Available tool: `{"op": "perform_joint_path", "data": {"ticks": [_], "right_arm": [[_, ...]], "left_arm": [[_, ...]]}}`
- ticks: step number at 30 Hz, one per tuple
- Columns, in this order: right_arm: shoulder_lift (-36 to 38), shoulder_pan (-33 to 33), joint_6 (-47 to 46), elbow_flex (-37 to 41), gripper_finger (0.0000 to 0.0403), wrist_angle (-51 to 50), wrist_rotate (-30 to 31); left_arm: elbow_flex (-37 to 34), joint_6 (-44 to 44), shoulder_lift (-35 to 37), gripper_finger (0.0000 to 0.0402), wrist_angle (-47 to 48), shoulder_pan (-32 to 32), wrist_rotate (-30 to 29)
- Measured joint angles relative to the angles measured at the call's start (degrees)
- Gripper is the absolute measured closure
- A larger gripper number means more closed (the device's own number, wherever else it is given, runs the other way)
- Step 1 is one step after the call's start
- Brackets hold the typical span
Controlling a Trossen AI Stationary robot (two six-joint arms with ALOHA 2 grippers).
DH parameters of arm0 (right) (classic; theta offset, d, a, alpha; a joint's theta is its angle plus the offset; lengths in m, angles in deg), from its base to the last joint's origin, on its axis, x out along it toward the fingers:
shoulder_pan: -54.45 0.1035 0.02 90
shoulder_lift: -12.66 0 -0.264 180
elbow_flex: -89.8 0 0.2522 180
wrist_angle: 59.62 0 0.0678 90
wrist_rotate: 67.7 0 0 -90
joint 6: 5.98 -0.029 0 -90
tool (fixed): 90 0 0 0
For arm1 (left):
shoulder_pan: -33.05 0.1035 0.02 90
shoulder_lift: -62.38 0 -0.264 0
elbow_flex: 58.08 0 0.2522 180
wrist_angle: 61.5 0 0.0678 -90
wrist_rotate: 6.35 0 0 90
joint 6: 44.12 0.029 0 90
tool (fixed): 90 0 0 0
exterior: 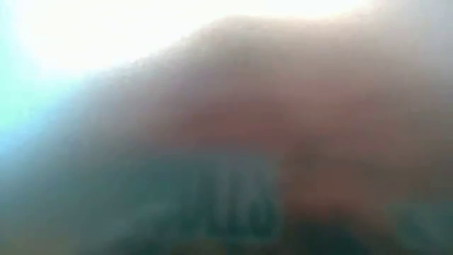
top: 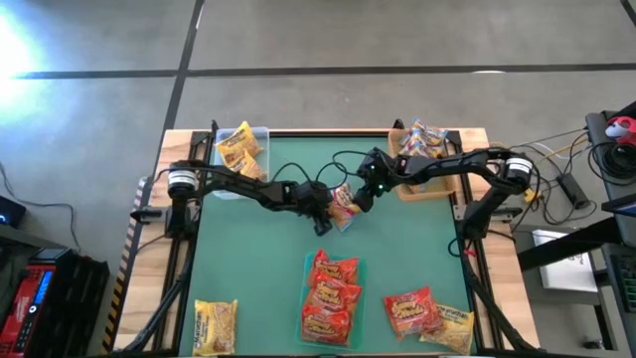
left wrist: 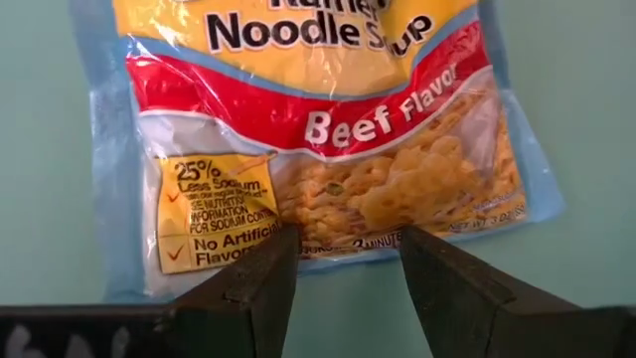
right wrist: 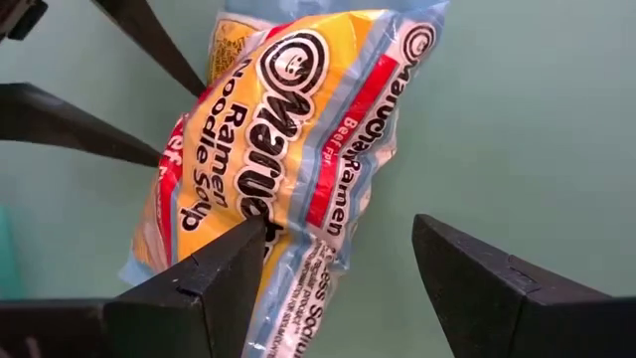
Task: Sort Maruchan noodles
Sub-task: Put the blue noodle pack into the yellow bin
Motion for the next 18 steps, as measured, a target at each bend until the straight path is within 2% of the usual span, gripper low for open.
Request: {"op": "perform_joint_path", "data": {"ticks": [8, 18], "right_arm": [[0.2, 0.04, -2.72, -0.07, 0.0161, -0.61, -0.03], [0.33, 0.02, -2.04, -6.55, 0.0164, -12.27, -0.42]], "left_arm": [[0.29, -0.59, -1.65, 0.0235, -0.52, 0.1, 0.0], [0.19, -0.28, -1.77, 0.0235, -0.03, 0.25, 0.17]]}}
